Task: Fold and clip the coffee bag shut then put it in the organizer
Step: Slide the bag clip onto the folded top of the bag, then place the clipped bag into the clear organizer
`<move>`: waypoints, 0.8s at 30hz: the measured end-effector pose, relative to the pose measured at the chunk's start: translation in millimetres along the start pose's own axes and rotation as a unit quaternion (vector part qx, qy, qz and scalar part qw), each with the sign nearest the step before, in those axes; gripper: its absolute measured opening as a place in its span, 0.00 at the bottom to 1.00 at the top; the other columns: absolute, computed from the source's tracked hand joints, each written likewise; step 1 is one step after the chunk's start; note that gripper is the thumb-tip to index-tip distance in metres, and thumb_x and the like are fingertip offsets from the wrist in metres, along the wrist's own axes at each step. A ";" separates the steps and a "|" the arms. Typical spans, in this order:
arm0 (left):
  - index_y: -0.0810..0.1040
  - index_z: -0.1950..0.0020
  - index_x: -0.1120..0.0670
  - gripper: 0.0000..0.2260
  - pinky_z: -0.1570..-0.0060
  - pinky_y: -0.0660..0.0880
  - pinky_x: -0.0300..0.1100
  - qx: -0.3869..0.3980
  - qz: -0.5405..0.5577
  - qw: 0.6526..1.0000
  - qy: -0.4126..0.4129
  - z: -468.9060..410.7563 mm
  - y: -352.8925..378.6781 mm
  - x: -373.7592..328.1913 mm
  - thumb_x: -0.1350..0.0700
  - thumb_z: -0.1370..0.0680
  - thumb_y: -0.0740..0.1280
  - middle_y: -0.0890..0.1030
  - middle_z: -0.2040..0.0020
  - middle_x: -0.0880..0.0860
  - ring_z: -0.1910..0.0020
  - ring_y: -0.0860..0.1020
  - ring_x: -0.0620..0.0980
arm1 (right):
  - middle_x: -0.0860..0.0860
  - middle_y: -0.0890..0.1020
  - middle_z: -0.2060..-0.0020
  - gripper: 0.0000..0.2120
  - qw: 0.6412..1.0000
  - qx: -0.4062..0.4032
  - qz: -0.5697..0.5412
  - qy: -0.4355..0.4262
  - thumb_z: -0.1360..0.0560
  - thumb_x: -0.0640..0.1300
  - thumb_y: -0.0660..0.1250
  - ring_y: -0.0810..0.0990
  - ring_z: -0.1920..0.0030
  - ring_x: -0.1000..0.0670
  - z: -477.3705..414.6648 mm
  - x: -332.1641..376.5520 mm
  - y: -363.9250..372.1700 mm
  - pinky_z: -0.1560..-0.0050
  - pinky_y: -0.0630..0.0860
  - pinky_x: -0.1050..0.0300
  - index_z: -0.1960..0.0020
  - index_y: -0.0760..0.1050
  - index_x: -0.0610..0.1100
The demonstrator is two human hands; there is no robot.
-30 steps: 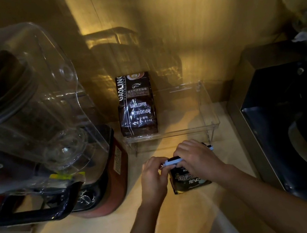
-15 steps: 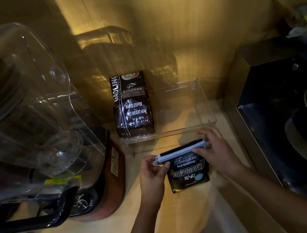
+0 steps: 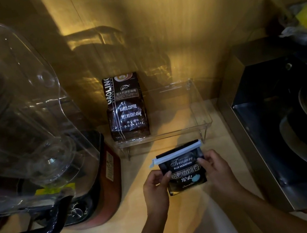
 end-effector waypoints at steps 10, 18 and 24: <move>0.69 0.70 0.58 0.13 0.72 0.67 0.27 0.017 -0.033 0.999 0.024 -12.5 -1.3 -16.0 0.69 0.28 0.66 0.73 0.71 0.51 0.72 0.72 0.37 | 0.50 0.77 0.65 0.09 0.998 0.021 0.041 -0.036 0.25 0.36 0.61 0.76 0.65 0.58 -5.7 15.5 -1.3 0.71 0.70 0.73 0.62 0.69 0.45; 0.71 0.70 0.58 0.12 0.68 0.67 0.33 0.048 -0.047 0.992 0.107 -20.3 -6.5 -83.8 0.68 0.29 0.68 0.74 0.71 0.47 0.70 0.70 0.40 | 0.61 0.79 0.68 0.15 0.989 0.007 0.010 -0.149 0.27 0.37 0.65 0.75 0.67 0.63 -3.0 72.4 -16.5 0.69 0.70 0.72 0.66 0.71 0.54; 0.70 0.68 0.55 0.12 0.61 0.70 0.49 0.043 -0.082 0.976 0.196 -40.1 3.4 -164.8 0.67 0.28 0.67 0.74 0.67 0.59 0.65 0.72 0.56 | 0.59 0.77 0.68 0.15 0.969 -0.026 0.026 -0.243 0.27 0.37 0.65 0.74 0.67 0.61 -24.3 148.9 -35.8 0.67 0.70 0.70 0.65 0.70 0.56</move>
Point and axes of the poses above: each hand's wrist, its own z-axis away from the middle knuckle, its own y-axis out of the palm, x = y × z, the point moved 9 cm from there along -z, towards the middle knuckle
